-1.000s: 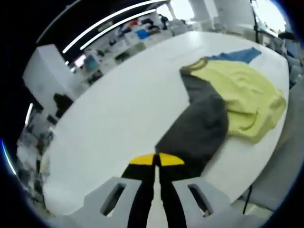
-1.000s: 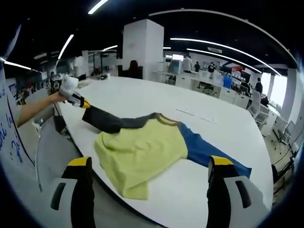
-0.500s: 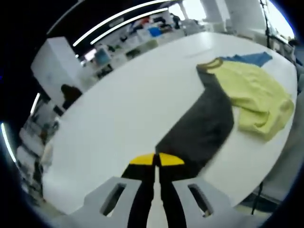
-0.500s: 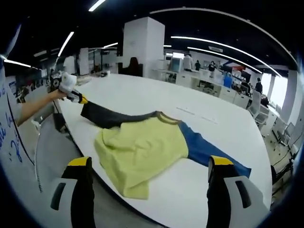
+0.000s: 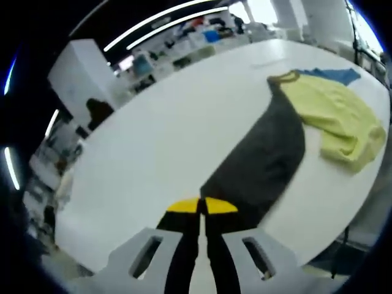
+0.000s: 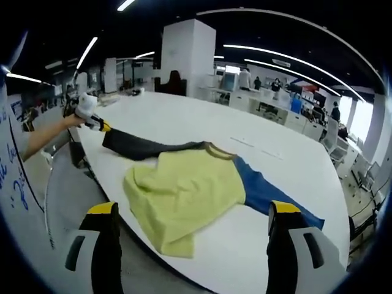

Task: Fold the garment on the visible template until the final outline fits inside the template.

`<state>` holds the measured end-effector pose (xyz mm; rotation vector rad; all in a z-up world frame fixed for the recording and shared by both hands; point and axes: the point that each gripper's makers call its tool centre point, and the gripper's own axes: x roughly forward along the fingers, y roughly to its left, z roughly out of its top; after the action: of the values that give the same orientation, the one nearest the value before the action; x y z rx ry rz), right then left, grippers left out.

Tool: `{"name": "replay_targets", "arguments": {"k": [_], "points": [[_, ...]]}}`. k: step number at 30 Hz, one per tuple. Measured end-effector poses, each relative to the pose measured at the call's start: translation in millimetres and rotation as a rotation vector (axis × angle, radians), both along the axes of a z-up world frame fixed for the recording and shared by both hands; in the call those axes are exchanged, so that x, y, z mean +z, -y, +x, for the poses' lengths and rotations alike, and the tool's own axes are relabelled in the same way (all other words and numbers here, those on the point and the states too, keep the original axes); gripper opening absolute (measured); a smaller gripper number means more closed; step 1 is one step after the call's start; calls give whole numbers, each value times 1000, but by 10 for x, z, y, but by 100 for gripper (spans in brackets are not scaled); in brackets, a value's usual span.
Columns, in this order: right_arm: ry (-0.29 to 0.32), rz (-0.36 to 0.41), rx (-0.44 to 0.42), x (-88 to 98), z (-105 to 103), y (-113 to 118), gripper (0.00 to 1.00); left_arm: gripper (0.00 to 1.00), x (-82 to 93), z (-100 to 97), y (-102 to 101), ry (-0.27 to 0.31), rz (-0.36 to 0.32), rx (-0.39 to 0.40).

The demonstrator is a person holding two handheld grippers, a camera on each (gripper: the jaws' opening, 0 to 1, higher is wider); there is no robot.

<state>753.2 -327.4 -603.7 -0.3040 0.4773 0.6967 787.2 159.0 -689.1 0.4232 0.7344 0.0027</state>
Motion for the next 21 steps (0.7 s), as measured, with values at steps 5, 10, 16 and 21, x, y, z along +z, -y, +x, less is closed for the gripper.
{"name": "replay_targets", "arguments": {"k": [5,10,16,21], "points": [[3,-4,4,8,11,-31,100,0,-18,-15,-117,1,8,21],[-6,-10,14,-15,-5,-61,100,0,-75,-10,-241,-6,23,35],[-7,-11,15,-15,-6,-79,100,0,-118,-47,-316,-15,44,54],[-9,-18,17,-16,1,-93,100,0,-134,-1,-428,2,59,70]]}}
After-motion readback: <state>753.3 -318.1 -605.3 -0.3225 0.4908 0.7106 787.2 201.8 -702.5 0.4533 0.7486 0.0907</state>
